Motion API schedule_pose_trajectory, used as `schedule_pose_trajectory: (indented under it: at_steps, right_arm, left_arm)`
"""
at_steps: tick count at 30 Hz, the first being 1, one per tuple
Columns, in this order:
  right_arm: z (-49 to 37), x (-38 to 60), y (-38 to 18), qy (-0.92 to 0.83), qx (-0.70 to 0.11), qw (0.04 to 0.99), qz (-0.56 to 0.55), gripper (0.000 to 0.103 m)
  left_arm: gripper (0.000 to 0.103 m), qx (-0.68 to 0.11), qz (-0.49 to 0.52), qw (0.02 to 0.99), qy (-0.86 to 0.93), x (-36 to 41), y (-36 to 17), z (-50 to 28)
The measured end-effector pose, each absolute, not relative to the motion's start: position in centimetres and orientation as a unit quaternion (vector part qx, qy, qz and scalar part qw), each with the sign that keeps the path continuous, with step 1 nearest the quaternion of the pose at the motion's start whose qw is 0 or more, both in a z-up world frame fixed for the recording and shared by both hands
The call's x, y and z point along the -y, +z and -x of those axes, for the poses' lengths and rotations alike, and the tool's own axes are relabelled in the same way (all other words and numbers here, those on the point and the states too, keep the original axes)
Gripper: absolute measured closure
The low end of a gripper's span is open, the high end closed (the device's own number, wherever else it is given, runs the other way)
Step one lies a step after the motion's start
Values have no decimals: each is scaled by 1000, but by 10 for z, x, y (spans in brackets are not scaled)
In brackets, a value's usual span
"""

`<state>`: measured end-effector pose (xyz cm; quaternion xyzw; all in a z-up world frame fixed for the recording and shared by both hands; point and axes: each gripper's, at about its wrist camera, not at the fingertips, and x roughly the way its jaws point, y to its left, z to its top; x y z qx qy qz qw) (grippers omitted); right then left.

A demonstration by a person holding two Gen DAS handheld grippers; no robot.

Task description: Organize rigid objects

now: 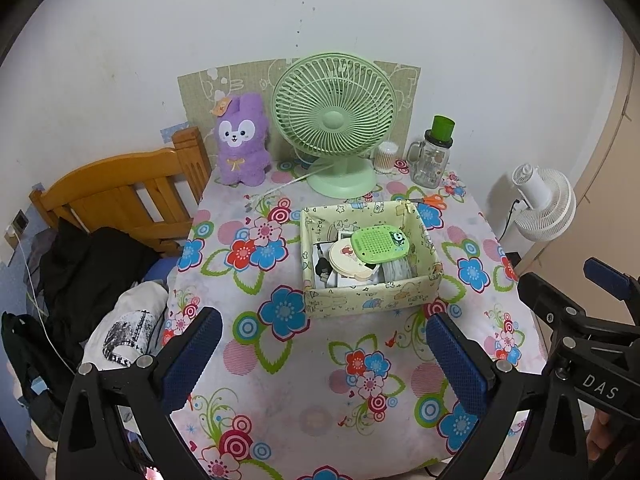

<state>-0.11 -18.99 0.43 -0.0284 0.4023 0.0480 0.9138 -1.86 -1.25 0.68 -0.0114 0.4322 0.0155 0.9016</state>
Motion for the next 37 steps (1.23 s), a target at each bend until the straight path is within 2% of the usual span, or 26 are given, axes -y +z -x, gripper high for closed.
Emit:
schedule_pose_trajectory:
  at_steps: [37]
  right_arm:
    - [-5,189,1,48,-408,911,27,3]
  left_arm:
    - [0,-438,13,899,14,8,1,11]
